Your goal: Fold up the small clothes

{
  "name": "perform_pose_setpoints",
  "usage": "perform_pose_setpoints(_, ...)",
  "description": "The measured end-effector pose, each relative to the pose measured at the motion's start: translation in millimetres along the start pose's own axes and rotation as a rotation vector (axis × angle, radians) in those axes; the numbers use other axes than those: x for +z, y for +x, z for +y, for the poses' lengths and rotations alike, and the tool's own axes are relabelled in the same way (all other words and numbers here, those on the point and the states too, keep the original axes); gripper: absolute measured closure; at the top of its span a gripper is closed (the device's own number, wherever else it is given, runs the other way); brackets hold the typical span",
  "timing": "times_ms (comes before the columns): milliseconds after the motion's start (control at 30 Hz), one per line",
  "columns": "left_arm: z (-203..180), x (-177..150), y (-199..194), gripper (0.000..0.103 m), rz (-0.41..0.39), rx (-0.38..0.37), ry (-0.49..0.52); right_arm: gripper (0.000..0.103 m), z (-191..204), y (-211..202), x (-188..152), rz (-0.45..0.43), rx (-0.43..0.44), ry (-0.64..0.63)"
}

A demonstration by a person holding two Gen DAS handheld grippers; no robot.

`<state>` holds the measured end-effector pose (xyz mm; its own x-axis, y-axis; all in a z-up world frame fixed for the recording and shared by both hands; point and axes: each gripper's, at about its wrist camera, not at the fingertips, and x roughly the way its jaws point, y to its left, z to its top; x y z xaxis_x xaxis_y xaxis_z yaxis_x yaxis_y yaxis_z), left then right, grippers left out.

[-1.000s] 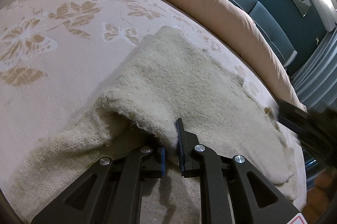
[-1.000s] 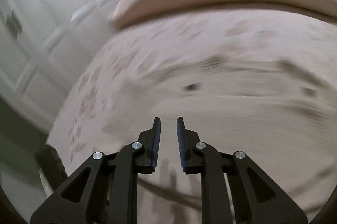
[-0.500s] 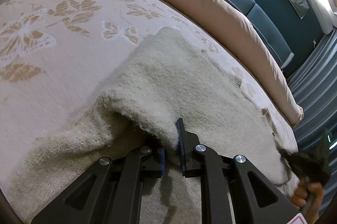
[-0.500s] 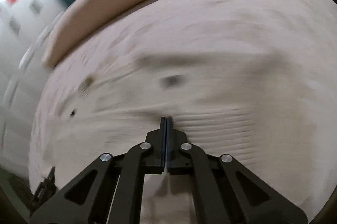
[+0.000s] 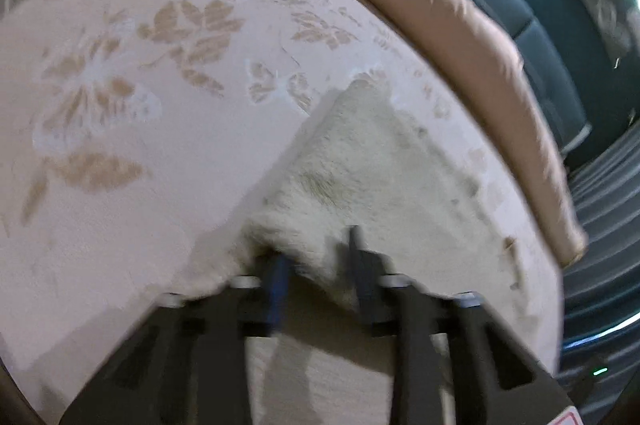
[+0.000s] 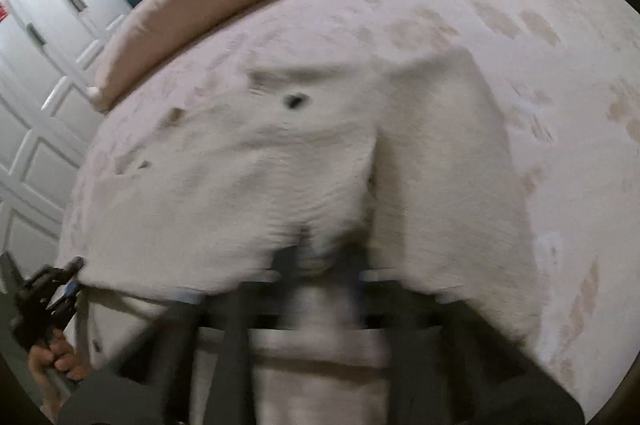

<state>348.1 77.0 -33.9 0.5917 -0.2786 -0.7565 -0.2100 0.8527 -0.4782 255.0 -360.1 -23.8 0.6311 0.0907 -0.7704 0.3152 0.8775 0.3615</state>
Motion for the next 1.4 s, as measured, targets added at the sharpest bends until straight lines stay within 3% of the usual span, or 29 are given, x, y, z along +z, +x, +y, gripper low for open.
perform_pose_setpoints(33,-5,2,-2,0.097,-0.010,0.014,0.039,0.097,7,-21,3,-0.080,0.062,0.002)
perform_pose_setpoints(133,-14,-2,-1,0.097,-0.013,0.056,0.117,0.097,10,-61,5,-0.202,0.120,-0.001)
perform_pose_setpoints(167,-13,-5,4,0.097,0.001,0.074,0.122,0.097,3,-58,2,-0.203,0.093,0.004)
perform_pose_setpoints(267,-3,-11,9,0.096,0.002,0.078,0.121,0.098,-28,4,-15,0.014,-0.097,0.010)
perform_pose_setpoints(400,-6,-15,9,0.094,-0.013,0.097,0.169,0.097,-29,-26,-20,-0.095,0.012,0.065)
perform_pose_setpoints(433,-5,-16,9,0.093,-0.017,0.100,0.175,0.097,-30,-23,-22,-0.094,0.004,0.065)
perform_pose_setpoints(500,-4,-18,10,0.092,-0.027,0.103,0.188,0.098,-34,7,-27,0.010,-0.050,0.056)
perform_pose_setpoints(633,-5,-14,1,0.091,-0.007,0.087,0.195,0.092,-21,-34,-26,-0.080,-0.092,0.067)
perform_pose_setpoints(700,-7,-18,-19,0.091,-0.008,0.062,0.186,0.092,-7,-58,-29,-0.157,-0.138,0.029)
perform_pose_setpoints(767,-15,-24,-37,0.095,-0.029,0.038,0.196,0.092,16,-70,-32,-0.193,-0.101,-0.010)
perform_pose_setpoints(933,-64,-34,-47,0.096,-0.036,-0.004,0.298,0.092,112,-26,-40,-0.058,0.104,-0.205)
perform_pose_setpoints(1033,-84,-33,-17,0.095,-0.015,0.085,0.391,0.093,146,20,-52,0.055,0.110,-0.287)
perform_pose_setpoints(1133,-60,-25,8,0.094,0.029,0.181,0.367,0.097,125,39,-58,0.071,0.039,-0.291)
perform_pose_setpoints(1167,-40,-20,13,0.096,0.043,0.202,0.336,0.098,99,32,-55,0.055,0.033,-0.249)
perform_pose_setpoints(1267,4,-14,-1,0.095,0.051,0.063,0.306,0.101,31,5,-49,0.032,0.013,-0.122)
perform_pose_setpoints(1300,10,-15,-9,0.095,0.045,0.048,0.325,0.100,8,-8,-52,0.021,-0.058,-0.088)
perform_pose_setpoints(1333,14,-18,-18,0.096,0.032,0.068,0.351,0.100,-22,-27,-56,-0.003,-0.126,-0.058)
perform_pose_setpoints(1367,20,-21,-28,0.097,0.025,0.144,0.380,0.097,-41,-40,-60,-0.010,-0.137,-0.026)
perform_pose_setpoints(1400,27,-24,-37,0.097,0.030,0.145,0.383,0.092,-58,-55,-64,-0.014,-0.160,0.012)
